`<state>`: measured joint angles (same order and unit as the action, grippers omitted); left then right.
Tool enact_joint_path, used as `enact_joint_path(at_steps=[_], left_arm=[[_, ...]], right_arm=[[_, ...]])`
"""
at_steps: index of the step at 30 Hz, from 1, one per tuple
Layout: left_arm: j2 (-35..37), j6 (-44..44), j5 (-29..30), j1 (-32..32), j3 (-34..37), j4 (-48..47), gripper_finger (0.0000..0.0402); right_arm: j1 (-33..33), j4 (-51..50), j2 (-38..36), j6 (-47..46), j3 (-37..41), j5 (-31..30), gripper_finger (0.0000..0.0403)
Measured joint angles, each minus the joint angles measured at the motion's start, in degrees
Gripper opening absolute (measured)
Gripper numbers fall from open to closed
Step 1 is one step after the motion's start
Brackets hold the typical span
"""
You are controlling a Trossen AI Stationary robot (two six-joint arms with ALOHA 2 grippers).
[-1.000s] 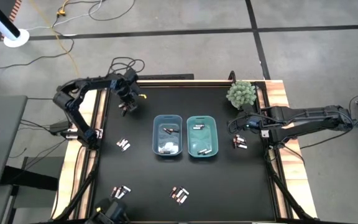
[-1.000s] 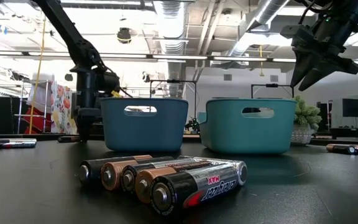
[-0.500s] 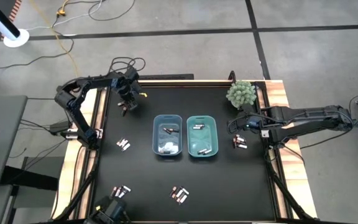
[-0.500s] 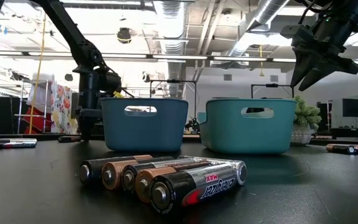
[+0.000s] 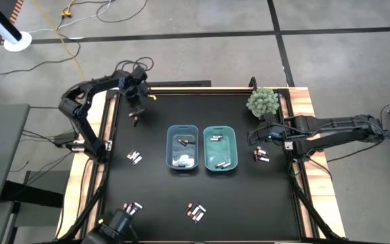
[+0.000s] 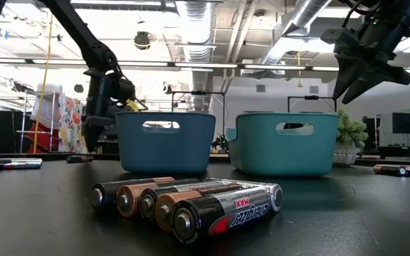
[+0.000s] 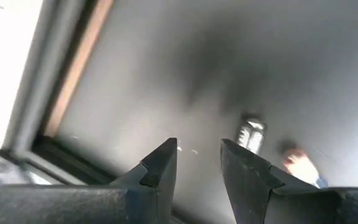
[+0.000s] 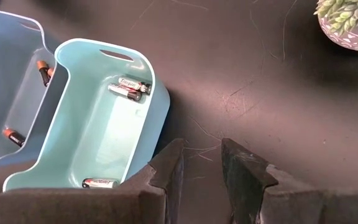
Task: Sort batteries
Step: Put the black battery into the blue bin
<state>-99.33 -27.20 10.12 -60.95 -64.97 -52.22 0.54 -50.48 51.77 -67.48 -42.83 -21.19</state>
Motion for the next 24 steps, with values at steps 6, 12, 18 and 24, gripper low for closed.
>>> enact_joint_path(at_steps=[6,12,18,24], left_arm=[[0.01,-0.62,-3.92,-1.2,0.0,-1.85,0.0117],[0.07,-1.08,-5.39,-1.14,0.81,-2.71,0.0117],[0.07,-1.23,-6.55,-0.92,2.6,-0.92,0.0117],[0.07,-1.19,-4.91,-0.29,4.61,3.12,0.0117]], right_arm=[[0.0,-0.04,0.0,0.01,0.0,0.0,0.0127],[0.0,-0.07,0.0,0.26,0.0,0.0,0.0127],[0.0,-0.09,0.0,0.44,0.0,0.0,0.0127],[0.69,-0.15,0.0,0.48,0.0,0.0,0.0127]])
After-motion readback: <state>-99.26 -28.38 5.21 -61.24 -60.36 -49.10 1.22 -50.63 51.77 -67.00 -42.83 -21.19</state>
